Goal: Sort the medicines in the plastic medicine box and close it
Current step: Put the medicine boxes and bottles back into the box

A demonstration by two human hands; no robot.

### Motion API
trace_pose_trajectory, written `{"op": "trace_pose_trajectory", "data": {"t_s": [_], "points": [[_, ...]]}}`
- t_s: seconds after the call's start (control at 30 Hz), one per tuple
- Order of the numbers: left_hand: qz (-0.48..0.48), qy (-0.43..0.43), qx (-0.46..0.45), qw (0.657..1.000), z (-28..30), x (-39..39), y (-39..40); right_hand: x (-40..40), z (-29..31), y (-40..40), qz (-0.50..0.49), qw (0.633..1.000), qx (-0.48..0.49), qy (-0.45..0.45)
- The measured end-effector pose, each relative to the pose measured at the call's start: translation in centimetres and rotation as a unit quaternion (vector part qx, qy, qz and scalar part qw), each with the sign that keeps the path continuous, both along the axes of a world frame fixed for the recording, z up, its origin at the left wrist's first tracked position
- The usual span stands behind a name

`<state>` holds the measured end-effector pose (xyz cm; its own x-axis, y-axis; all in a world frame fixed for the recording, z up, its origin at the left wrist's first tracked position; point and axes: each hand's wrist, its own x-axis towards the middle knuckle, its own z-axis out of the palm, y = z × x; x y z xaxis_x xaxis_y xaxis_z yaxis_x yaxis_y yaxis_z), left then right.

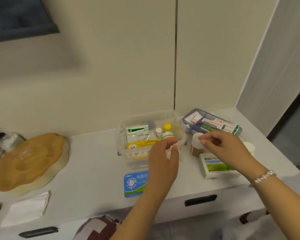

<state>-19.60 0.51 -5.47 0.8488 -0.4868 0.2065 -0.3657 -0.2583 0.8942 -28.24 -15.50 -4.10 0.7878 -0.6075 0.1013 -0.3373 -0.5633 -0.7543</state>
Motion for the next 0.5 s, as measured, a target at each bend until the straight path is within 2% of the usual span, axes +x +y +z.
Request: {"op": "trace_pose_trajectory", "data": {"t_s": [0.13,0.27,0.5], "points": [[-0.066,0.051,0.03,0.996,-1.7,-2.0,-2.1,-2.5,-1.5,-1.7,-0.027,0.993,-0.04,0.111],[-0.12,0.136,0.102,0.978,-3.9,-2.9,-4.1,-3.6,-3.1,-2.9,-0.06,0.963,-0.083,0.251],[-0.158,0.243,0.127,0.948,-5.4,-3.9,-6.1,-3.4,-4.2,-3.7,-0.074,0.943,-0.128,0.299]]}}
